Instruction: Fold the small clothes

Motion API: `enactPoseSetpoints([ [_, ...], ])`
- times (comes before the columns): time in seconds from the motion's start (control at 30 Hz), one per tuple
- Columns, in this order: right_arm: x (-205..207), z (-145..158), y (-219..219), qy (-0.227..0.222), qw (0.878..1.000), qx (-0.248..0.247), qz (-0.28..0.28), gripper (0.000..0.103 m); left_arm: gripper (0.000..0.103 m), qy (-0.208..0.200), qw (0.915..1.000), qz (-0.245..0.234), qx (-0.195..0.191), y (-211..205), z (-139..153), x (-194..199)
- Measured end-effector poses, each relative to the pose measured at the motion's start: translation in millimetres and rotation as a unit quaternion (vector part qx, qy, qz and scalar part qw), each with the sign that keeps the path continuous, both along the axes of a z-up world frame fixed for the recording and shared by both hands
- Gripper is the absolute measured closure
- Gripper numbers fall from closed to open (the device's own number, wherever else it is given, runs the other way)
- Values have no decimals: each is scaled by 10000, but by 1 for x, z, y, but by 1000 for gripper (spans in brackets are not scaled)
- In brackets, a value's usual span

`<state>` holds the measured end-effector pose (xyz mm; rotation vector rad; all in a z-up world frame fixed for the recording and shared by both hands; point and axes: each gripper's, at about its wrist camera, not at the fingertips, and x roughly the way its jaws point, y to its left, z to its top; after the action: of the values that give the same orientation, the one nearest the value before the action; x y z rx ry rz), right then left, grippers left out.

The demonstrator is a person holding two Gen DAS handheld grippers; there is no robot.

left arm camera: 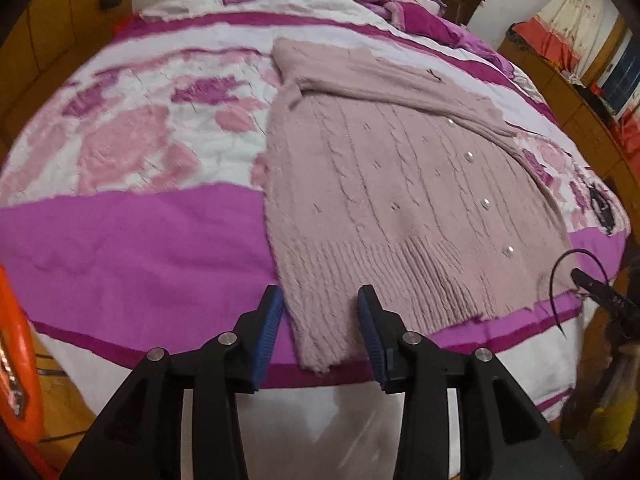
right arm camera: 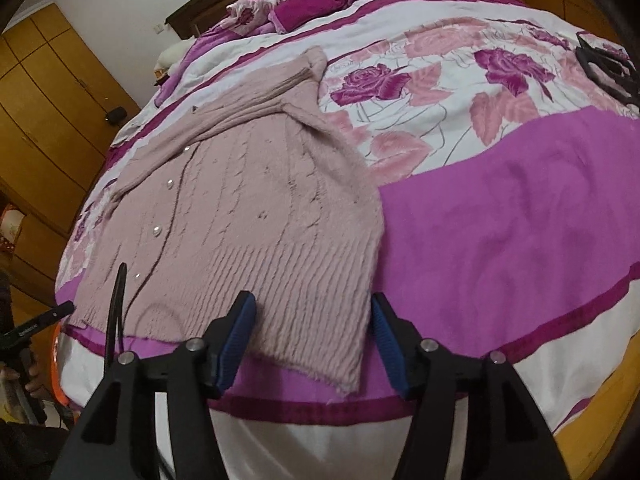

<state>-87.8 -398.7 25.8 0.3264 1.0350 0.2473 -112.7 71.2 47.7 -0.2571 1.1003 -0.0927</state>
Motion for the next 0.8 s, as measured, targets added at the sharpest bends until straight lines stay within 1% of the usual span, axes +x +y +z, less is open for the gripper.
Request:
enactPoseSetpoints([
  [0.03,-1,-1,1,-2,10000,24,24,41,84,25,9999,44,-122,1,-3,0],
  [0.1,-3,-2,2,-8,10000,41,35,40,74,20,9993,125,-355,2,-7,2],
  [0.17,-3,-4,4,-6,10000,71,39,40,72,19,9986,177,-505,2,-9,3],
  [0.3,-4,-11,6,3,9999,97,74,38,71,5,9989,183,-437,-2,-10,3],
  [0.5,-5,-23,3,29,9995,298,12,34,71,-62,9999,107,-106,-10,-10,-1],
  [0.57,-5,-24,3,52,9995,320,-3,33,68,-60,9999,114,-108,-11,-11,0],
  [0.6,-5,-25,4,71,9994,324,-6,32,64,-74,9997,124,-204,-11,-12,1],
  [0.63,-4,-25,5,92,9994,331,-6,32,62,-109,9993,150,-325,-10,-13,1],
  [0.7,-3,-24,4,128,9993,356,-32,33,61,-164,9985,199,-488,-9,-14,3],
  [0.73,-4,-20,4,83,9990,426,-83,36,61,-189,9978,211,-599,-8,-14,3],
  [0.8,-5,-14,4,-78,9980,619,-36,39,61,-242,9954,188,-911,-6,-14,5],
])
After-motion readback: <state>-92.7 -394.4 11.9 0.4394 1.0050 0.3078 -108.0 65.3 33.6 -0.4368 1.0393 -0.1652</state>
